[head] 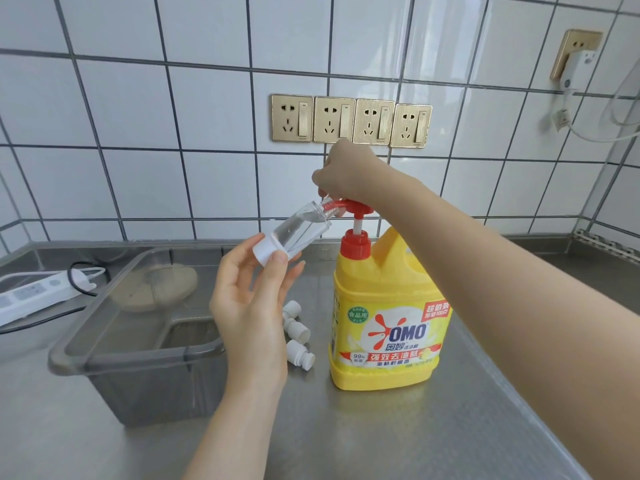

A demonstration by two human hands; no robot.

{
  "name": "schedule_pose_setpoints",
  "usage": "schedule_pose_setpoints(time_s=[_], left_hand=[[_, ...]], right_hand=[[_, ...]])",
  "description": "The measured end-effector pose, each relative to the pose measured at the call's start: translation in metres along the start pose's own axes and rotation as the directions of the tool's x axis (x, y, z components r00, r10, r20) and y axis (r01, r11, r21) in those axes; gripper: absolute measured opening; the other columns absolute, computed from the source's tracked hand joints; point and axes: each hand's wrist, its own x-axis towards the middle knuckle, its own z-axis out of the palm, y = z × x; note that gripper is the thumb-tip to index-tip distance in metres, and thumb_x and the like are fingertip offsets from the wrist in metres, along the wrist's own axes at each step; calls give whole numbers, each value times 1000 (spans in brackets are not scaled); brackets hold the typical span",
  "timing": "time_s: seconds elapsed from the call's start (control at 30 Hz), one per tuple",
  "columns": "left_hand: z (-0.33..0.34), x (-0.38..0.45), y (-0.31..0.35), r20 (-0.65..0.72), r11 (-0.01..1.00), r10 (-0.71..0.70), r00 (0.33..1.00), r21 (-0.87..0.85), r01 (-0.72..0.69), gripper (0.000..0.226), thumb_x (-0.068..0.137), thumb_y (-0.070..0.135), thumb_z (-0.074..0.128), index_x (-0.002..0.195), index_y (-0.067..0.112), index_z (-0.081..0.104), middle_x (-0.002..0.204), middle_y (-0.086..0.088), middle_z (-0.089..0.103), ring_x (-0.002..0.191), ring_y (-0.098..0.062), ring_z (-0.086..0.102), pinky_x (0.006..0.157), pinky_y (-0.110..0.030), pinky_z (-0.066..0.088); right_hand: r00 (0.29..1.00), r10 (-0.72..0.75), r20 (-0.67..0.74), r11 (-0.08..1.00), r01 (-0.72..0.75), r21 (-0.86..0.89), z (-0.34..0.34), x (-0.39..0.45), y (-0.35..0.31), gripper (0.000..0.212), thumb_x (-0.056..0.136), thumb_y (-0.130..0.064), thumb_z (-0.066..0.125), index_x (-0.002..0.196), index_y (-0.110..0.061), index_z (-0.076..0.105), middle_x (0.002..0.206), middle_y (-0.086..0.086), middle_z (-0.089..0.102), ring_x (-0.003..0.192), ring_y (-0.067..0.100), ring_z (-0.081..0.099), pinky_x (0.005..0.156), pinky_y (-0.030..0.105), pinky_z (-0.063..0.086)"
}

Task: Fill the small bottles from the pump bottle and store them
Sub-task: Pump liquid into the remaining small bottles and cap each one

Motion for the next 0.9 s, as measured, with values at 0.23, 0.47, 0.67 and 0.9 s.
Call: schedule_pose_setpoints(time_s=[0.23,0.47,0.67,0.9], left_hand=[[-1,-1,-4,-21,999,-18,1000,36,19,18,92,4,61,110,9,64,99,2,72,85,-16,73,85,-33,57],[0,-4,-4,-21,999,-15,1000,47,16,20,82,9,70,100,11,63,90,5,74,81,-10,74,79,-27,56],[2,-7,-11,-43,998,-11,999,67,14,20,76,13,64,95,10,61,85,5,74,81,-15,74,79,-32,55],[2,-15,-17,-54,985,-134,989,103,139,24,72,22,73,93,19,64,106,-4,73,94,-23,74,67,-49,47]], right_hand=[[996,68,54,998,-68,-2,8,-7,3,21,83,-9,45,85,-5,65,37,0,55,30,14,50,39,16,38],[992,89,92,996,-91,25,16,-6,5,8,82,-10,47,76,-9,51,76,10,63,52,26,59,58,28,47],[990,107,95,994,-103,-45,17,-7,7,20,83,-11,50,65,-11,41,64,4,49,49,20,41,47,20,31],[989,107,102,993,-101,-60,15,-11,8,23,83,-11,52,65,-11,39,63,3,44,51,18,38,48,21,29]])
